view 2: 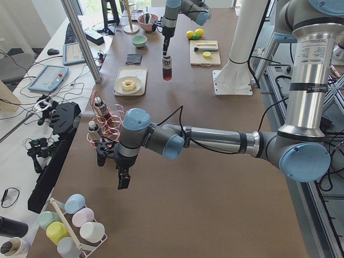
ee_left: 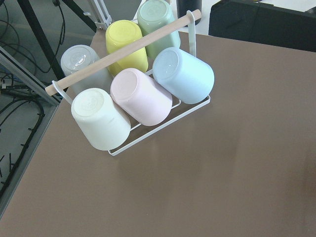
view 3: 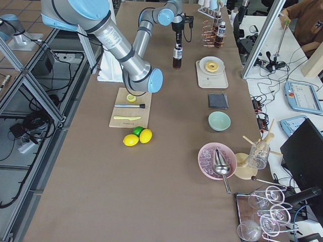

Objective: Place tea on tray
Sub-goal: 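Lift the bottle with the right gripper and move it over the tray, then lower the bottle onto the tray beside the plate and open the right gripper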

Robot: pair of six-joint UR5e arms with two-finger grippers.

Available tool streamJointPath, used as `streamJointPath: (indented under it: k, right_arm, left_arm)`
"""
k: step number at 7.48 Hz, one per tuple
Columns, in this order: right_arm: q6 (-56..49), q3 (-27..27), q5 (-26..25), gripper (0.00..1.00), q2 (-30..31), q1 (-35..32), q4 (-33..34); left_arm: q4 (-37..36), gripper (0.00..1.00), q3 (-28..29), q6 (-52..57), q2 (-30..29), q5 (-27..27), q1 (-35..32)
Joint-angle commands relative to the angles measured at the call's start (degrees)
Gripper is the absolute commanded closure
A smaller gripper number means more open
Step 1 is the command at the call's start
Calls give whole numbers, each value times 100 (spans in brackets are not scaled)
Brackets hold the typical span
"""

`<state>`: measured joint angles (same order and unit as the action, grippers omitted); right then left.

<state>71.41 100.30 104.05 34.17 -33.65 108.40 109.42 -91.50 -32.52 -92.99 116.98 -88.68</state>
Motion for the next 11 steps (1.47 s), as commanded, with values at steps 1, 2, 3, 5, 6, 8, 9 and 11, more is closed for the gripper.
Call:
streamJointPath:
  k: [1,2,3,5,6,8,9,11]
  right_arm:
    - [-642,-167,395,100,-148,-763,252]
    - [-1020,-438,606,100,-139,-1097,234]
    - [-1337,-797,634,100,-174,-1353,138]
    - [-1542,-2102,748,100,-279,-1784,-1085]
    - [-1542,-2989,818,100,-619,-1934,-1580]
    - [-1683,-3620,924,100,-807,-2084,-1987]
    - [-1674,-3814,925,100,-807,-2076,-2259]
    - [-1622,-3833,925,100,-807,-1945,-2315]
  left_arm:
    - [0,2,-9,0,-9,0,-8]
    - [0,2,-17,0,0,0,-9]
    - [0,2,-35,-9,0,9,0]
    - [0,2,0,-9,-43,0,44]
    - [-9,2,61,-17,-105,0,53]
    - [0,2,298,-9,-315,0,71]
    - [0,2,412,-9,-429,0,71]
    - [0,2,466,-9,-501,0,71]
